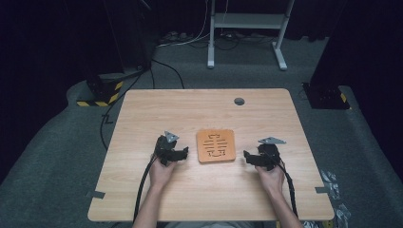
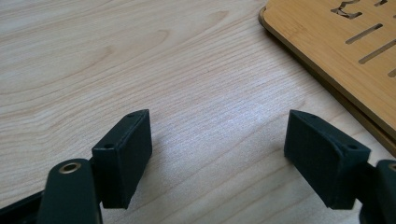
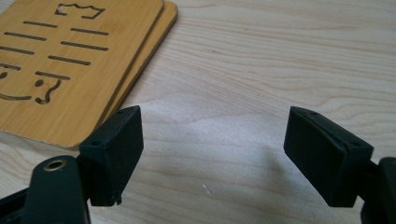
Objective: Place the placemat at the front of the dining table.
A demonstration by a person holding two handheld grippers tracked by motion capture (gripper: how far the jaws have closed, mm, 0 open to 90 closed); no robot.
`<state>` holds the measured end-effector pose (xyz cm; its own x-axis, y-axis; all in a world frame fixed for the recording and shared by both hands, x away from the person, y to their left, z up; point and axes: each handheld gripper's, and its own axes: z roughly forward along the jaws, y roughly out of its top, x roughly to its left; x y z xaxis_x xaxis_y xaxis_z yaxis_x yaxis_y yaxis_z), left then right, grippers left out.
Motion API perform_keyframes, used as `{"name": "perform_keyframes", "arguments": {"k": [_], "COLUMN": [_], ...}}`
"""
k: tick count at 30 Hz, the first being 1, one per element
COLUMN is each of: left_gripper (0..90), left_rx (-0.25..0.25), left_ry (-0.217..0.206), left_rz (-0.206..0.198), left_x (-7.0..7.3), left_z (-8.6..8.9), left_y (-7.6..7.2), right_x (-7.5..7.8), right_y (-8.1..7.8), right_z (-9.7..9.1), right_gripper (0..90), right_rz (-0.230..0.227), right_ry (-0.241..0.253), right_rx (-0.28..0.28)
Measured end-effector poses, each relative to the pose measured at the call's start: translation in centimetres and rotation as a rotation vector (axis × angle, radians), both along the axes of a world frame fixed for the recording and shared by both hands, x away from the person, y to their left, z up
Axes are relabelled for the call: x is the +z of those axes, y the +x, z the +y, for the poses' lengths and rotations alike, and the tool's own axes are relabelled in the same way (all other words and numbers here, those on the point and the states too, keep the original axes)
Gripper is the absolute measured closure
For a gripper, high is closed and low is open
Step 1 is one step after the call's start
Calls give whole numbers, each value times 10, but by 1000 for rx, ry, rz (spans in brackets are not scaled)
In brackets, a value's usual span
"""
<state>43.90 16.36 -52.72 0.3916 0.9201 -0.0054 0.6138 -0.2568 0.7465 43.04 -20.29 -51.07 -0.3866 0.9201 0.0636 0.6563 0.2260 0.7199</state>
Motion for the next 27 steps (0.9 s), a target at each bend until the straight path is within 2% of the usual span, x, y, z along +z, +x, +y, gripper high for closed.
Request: {"name": "perform_keyframes", "arguments": {"k": [12, 16, 23, 27], "left_gripper": [234, 234, 234, 234], "left_rx": [0, -1, -1, 1], "left_ry": [0, 0, 1, 0], "left_rz": [0, 0, 0, 0], "left_x": [0, 0, 0, 0], "left_z": [0, 0, 0, 0], "left_y": [0, 0, 0, 0], "right_x": [11, 15, 15, 17], "right_y": [10, 14, 18, 22], "right_z": [6, 11, 18, 25], "right_gripper": [203, 213, 212, 217], "right_rz": [-6, -24, -16, -27], "right_ry": [20, 18, 13, 6], "right_rx": [15, 25, 25, 31]}}
